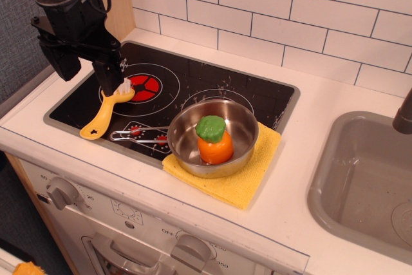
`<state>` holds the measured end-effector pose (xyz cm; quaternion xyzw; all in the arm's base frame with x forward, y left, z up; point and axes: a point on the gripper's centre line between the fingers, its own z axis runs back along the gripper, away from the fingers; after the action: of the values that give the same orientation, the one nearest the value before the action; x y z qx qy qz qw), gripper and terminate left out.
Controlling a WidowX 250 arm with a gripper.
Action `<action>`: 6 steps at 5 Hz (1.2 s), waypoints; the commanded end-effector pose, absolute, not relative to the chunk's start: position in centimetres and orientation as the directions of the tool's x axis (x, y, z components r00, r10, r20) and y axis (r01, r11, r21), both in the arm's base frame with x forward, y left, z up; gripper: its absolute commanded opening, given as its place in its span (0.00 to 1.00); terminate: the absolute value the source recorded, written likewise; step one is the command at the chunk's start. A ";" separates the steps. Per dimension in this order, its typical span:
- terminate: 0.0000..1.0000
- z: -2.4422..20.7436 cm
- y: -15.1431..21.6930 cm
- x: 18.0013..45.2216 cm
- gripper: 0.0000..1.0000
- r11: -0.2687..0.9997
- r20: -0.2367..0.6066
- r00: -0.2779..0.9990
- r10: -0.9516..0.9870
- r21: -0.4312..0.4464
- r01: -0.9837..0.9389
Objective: Move the bottle to the left of the brush.
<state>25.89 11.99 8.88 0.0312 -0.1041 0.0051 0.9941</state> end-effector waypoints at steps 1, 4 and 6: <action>0.00 8.9 12.0 25.9 1.00 0.998 0.207 0.978 0.004 0.061 -0.017; 0.00 10.0 2.5 25.6 1.00 0.977 0.260 0.943 -0.209 0.011 0.213; 0.00 8.6 -1.4 27.5 1.00 0.965 0.233 0.940 -0.249 -0.026 0.262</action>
<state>27.08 -1.45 7.15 -0.0312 -0.0894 -0.1260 0.9875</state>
